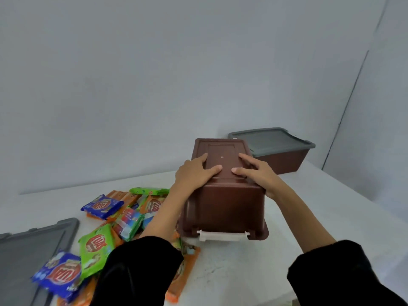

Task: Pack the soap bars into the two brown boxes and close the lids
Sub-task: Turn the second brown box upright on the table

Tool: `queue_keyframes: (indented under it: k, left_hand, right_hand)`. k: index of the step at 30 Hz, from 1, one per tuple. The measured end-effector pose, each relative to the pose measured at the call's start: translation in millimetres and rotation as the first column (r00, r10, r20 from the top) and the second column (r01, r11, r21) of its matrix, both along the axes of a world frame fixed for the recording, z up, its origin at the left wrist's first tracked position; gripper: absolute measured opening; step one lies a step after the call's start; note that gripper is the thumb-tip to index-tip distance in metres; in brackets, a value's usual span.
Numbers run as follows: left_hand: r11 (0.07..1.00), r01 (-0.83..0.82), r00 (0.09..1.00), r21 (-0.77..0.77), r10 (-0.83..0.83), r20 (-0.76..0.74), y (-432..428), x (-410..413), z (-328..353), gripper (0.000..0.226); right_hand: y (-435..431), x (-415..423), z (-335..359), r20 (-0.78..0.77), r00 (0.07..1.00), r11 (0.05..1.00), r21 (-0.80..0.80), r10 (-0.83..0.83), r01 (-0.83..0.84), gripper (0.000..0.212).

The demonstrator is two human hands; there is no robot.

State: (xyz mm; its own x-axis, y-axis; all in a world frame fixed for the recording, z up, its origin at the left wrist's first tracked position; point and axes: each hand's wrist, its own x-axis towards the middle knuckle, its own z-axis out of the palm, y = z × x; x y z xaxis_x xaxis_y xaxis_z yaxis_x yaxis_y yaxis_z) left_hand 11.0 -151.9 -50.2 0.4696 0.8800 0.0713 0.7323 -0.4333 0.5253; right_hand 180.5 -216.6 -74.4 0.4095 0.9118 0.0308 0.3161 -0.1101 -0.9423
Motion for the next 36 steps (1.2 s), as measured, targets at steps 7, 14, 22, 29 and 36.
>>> queue_keyframes:
  k: [7,14,22,29,36]
  left_hand:
    - [0.998,-0.065,0.991,0.004,0.065,-0.119,19,58,-27,0.067]
    - [0.976,-0.217,0.973,-0.028,0.214,-0.091,34,79,-37,0.066]
    - [0.946,-0.324,0.940,-0.009,0.321,-0.118,12,105,-31,0.065]
    - [0.889,-0.457,0.889,-0.017,0.456,-0.043,-50,124,-49,0.065]
    - [0.860,-0.507,0.861,-0.052,0.503,-0.082,-112,142,-58,0.065]
  right_hand:
    - [22,57,-30,0.030,0.997,0.996,-0.060,0.068,-0.066,0.071]
    - [56,79,-35,0.095,0.983,0.986,-0.068,0.159,-0.152,0.063]
    - [53,102,-29,0.066,0.962,0.963,-0.073,0.264,-0.259,0.060]
    - [0,121,-24,0.115,0.906,0.913,-0.100,0.407,-0.397,0.060]
    - [-47,140,-28,0.147,0.852,0.864,-0.137,0.502,-0.485,0.061]
